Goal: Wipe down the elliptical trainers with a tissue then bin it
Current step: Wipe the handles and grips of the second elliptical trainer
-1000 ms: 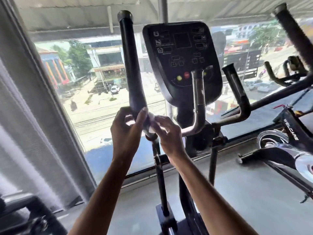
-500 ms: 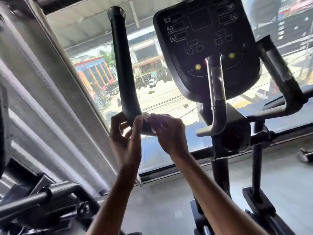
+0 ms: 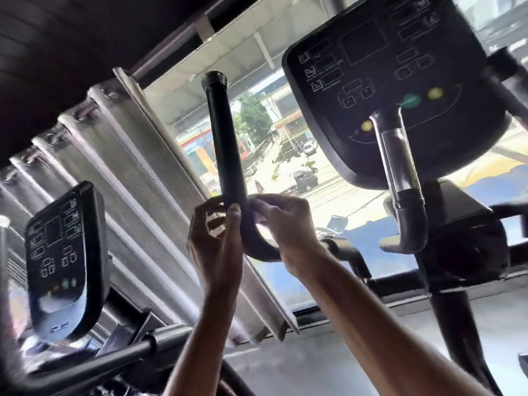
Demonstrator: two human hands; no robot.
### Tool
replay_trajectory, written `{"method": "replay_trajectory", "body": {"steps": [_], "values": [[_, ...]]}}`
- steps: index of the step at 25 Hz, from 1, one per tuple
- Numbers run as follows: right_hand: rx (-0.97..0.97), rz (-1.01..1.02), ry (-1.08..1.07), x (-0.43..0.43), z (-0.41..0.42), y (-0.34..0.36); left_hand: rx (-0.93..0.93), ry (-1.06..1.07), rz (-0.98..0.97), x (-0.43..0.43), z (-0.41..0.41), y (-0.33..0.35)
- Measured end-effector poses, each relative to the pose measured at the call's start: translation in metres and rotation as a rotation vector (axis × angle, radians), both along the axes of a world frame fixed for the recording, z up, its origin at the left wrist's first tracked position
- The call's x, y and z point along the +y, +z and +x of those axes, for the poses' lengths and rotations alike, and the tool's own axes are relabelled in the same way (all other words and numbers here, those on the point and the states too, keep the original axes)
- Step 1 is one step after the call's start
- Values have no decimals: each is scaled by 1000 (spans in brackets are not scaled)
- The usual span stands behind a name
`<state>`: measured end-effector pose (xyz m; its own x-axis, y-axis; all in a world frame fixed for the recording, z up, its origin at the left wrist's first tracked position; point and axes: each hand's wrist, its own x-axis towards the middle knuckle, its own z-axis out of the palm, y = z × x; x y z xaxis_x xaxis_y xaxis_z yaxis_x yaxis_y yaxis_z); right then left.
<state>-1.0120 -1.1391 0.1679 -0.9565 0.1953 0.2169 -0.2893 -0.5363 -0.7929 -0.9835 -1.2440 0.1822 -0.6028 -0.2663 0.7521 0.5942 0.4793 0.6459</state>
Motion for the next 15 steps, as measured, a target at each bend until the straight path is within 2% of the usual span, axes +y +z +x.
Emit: {"method": "replay_trajectory", "body": {"steps": [3, 7, 10, 15], "values": [[-9, -46, 107, 3, -8, 4, -3, 60, -69, -3, 2, 10], [21, -236, 241, 13, -34, 47, -61, 75, -106, 1, -2, 28], [66, -285, 241, 24, -57, 81, -99, 102, -112, 4, -9, 37], [122, -137, 188, 30, -61, 73, -116, 116, -128, 6, -10, 41]]}}
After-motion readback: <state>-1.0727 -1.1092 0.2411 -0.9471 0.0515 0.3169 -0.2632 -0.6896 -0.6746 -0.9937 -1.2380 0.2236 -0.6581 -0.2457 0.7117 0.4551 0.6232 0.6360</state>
